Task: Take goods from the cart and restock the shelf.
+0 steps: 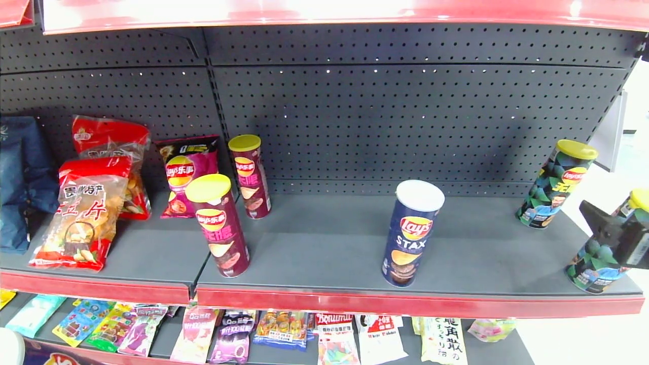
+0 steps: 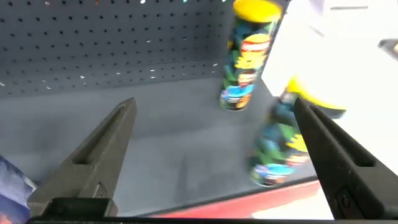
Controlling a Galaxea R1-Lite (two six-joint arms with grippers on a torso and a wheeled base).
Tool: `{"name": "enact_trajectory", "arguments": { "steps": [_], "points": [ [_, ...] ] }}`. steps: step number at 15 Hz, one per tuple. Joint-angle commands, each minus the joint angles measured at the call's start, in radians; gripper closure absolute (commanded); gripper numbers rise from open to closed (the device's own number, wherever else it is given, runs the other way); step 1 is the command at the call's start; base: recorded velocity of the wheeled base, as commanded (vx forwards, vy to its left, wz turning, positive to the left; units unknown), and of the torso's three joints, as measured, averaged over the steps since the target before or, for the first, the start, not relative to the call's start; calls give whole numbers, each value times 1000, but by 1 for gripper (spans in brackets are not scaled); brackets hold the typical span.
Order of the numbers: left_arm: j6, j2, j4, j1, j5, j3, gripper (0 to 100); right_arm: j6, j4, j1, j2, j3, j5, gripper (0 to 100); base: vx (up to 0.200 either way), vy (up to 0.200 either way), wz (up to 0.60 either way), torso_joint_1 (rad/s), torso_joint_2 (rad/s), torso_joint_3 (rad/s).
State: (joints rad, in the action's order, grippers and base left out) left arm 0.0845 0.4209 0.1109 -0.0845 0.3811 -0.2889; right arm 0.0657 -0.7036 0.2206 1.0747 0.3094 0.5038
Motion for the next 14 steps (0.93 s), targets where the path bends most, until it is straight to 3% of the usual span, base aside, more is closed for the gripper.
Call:
{"name": "enact_trajectory", "arguments": {
  "steps": [1, 3, 4, 7, 9, 11, 14],
  "points": [
    [0, 3, -2, 0, 1, -6, 100, 72, 52, -12, -202, -72, -91, 0, 0, 0, 0, 0, 0, 0],
    [0, 1, -5, 0, 2, -7, 100, 77, 164, -12, -329, -104, -179, 0, 0, 0, 0, 0, 0, 0],
    [0, 4, -5, 0, 4, -10, 100, 74, 299, -12, -437, -105, -212, 0, 0, 0, 0, 0, 0, 0],
    [0, 1, -5, 0, 18, -24, 100, 49, 613, -20, -651, -99, -200, 0, 0, 0, 0, 0, 0, 0],
    [0, -14, -5, 0, 18, -19, 100, 26, 704, -124, -702, -104, -142, 0, 0, 0, 0, 0, 0, 0],
    [0, -19, -5, 0, 18, -19, 100, 23, 754, -231, -760, -116, -149, 0, 0, 0, 0, 0, 0, 0],
    [0, -8, -7, 0, 42, -24, 100, 32, 848, -216, -1006, -184, -330, 0, 0, 0, 0, 0, 0, 0]
  ]
}}
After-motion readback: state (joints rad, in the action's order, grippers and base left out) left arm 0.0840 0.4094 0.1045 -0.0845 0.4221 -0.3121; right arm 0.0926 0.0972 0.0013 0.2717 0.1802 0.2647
